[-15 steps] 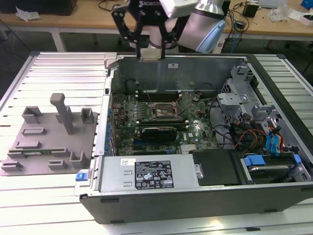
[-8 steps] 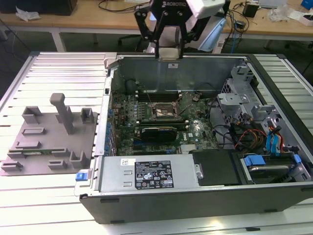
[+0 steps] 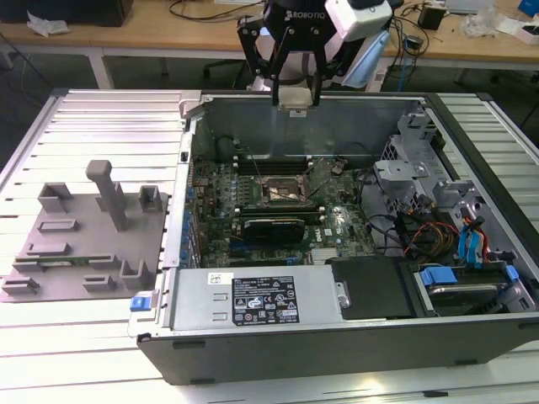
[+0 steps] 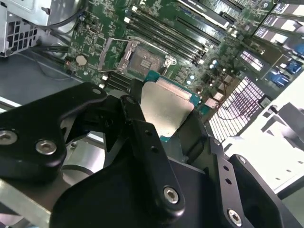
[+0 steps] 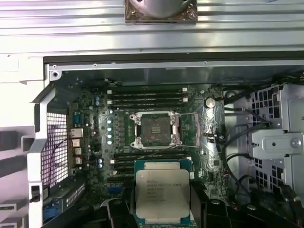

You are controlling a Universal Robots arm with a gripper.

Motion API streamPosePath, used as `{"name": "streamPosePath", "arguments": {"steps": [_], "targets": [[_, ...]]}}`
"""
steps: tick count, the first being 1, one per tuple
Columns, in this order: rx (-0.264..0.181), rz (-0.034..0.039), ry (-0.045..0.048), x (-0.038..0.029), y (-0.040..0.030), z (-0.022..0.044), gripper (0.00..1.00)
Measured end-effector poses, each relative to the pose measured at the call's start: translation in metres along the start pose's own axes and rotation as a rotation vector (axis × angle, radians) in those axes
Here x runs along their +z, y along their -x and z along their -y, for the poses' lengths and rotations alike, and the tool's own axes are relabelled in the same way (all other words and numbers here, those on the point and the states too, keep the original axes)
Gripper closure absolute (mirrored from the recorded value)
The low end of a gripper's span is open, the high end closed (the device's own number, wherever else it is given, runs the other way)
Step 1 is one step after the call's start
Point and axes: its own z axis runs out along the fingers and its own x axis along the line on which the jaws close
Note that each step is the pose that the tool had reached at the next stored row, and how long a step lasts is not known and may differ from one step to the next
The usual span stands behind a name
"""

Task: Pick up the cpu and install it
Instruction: 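Pick up the cpu and move it towards the insertion slot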

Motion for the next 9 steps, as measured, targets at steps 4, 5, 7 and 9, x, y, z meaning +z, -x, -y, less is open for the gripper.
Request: {"name": "streamPosePath", "arguments": {"steps": [4, 5, 7, 9], "targets": [[0.000, 0.0000, 0.0001, 0.0089, 0.0007, 0.0004, 0.45], [0.000, 0.0000, 0.0001, 0.0107, 0.0009, 0.0005, 0.45], [0.000, 0.0000, 0.0000, 0.0158, 0.0012, 0.0007, 0.45], [0.000, 0.0000, 0.0001, 0.0207, 0.0015, 0.0009, 0.45]]}}
